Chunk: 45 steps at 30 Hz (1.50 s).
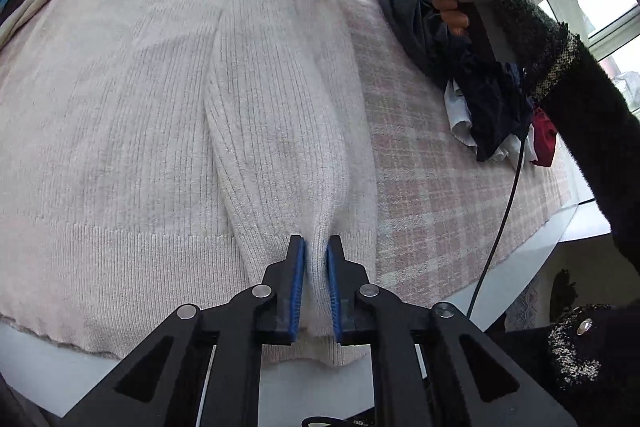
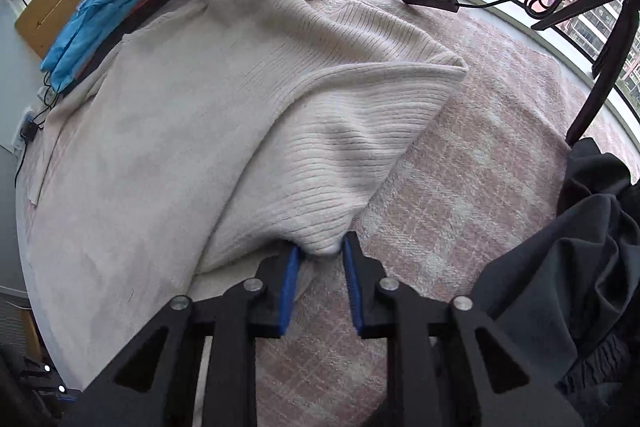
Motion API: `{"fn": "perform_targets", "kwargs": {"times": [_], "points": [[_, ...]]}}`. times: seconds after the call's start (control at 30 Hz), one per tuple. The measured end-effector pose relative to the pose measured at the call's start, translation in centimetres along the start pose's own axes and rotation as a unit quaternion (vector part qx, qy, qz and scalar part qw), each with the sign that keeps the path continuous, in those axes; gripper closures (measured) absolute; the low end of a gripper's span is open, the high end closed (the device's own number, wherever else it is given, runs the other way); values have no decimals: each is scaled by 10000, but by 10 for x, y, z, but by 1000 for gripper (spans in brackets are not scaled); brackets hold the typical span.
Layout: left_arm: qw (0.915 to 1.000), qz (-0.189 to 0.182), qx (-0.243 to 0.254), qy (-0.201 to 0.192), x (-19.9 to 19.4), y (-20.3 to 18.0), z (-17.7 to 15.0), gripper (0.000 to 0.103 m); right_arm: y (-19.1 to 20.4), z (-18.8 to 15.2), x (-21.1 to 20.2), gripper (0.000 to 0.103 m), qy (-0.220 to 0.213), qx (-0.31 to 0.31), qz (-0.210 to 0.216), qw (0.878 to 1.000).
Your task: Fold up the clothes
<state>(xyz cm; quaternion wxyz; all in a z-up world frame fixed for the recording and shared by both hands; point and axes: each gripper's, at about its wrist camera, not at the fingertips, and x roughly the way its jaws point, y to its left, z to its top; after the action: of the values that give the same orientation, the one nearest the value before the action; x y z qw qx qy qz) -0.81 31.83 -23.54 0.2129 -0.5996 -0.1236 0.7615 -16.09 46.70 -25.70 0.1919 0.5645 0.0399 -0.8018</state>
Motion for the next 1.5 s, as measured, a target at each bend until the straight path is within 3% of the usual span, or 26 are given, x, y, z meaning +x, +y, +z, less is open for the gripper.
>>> {"fn": "perform_targets", "kwargs": {"times": [0.03, 0.1, 0.13, 0.17, 0.2, 0.23, 0.27, 0.33, 0.43, 0.5, 0.57, 0.73, 0.83, 0.9, 0.97, 1.03, 1.07, 1.1, 1.17, 1.23, 1.27, 1.3, 1.4, 1.5], "points": [[9998, 12, -155, -107, -11, 8, -1, 98, -1, -2, -3, 93, 5, -34, -23, 10000], [9974, 514, -312, -400, -37, 23, -4, 96, -3, -7, -11, 93, 10, -184, -93, 9998], [9931, 878, -565, -528, -49, 36, -5, 90, -7, -10, -15, 93, -3, -166, -112, 9998], [9873, 1242, -814, -564, -55, 49, -8, 73, -11, -13, -18, 93, -20, -131, -128, 9998], [9798, 1601, -1054, -577, -61, 62, -10, 65, -14, -14, -19, 92, 15, -104, -158, 9998], [9704, 1957, -1291, -589, -67, 75, -13, 61, -16, -15, -18, 92, 59, -78, -190, 9998], [9692, 2016, -1298, -561, -67, 78, -14, 61, -18, -17, -18, 92, 74, -82, -319, 9994], [9724, 1968, -1139, -525, -66, 73, -15, 61, -17, -18, -17, 92, 53, -168, -516, 9985], [9850, 1619, -327, -499, -52, 35, -7, 55, -14, -18, -21, 92, -69, -207, -391, 9990], [9815, 1850, 322, -382, -34, 11, -2, 47, -7, -18, -26, 87, -186, -352, -338, 9986], [9703, 2297, 707, -267, -18, 2, 5, 48, 1, -18, -25, 83, -181, -566, -387, 9975], [9778, 1980, 646, -221, -32, 31, 23, 48, 16, -20, -15, 82, -68, -977, -675, 9929], [9824, 1770, 593, -91, -36, 48, 25, 49, 9, -18, -9, 82, -9, -810, -542, 9952], [9814, 1814, 611, 124, -28, 55, 25, 55, 6, -17, -6, 82, -3, -764, -498, 9958], [9805, 1809, 696, 317, -18, 56, 24, 69, 7, -17, -4, 82, -15, -813, -529, 9953], [9797, 1777, 897, 228, -15, 49, 21, 78, 8, -17, -2, 82, -22, -823, -543, 9951], [9796, 1748, 978, 178, -14, 45, 20, 91, 8, -17, -2, 82, -26, -811, -553, 9952], [9796, 1713, 1044, 138, -13, 41, 19, 96, 8, -16, -1, 82, -29, -798, -563, 9952], [9802, 1705, 1005, 98, -14, 40, 18, 98, 7, -16, 2, 82, 7, -770, -517, 9957], [9872, 1483, 586, -79, -30, 51, 21, 98, 5, -16, 3, 88, 10, -758, -405, 9963], [9897, 1376, 303, -251, -42, 59, 22, 99, 4, -17, 3, 97, 21, -759, -407, 9963], [9910, 1269, 19, -422, -55, 67, 23, 98, 2, -18, 3, 97, 36, -764, -423, 9962], [9858, 1475, -469, -659, -77, 105, 22, 98, -1, -20, 3, 99, 81, -777, -469, 9958], [9744, 2087, -747, -380, -68, 126, 20, 96, -4, -21, 1, 99, 115, -774, -486, 9957]]}}
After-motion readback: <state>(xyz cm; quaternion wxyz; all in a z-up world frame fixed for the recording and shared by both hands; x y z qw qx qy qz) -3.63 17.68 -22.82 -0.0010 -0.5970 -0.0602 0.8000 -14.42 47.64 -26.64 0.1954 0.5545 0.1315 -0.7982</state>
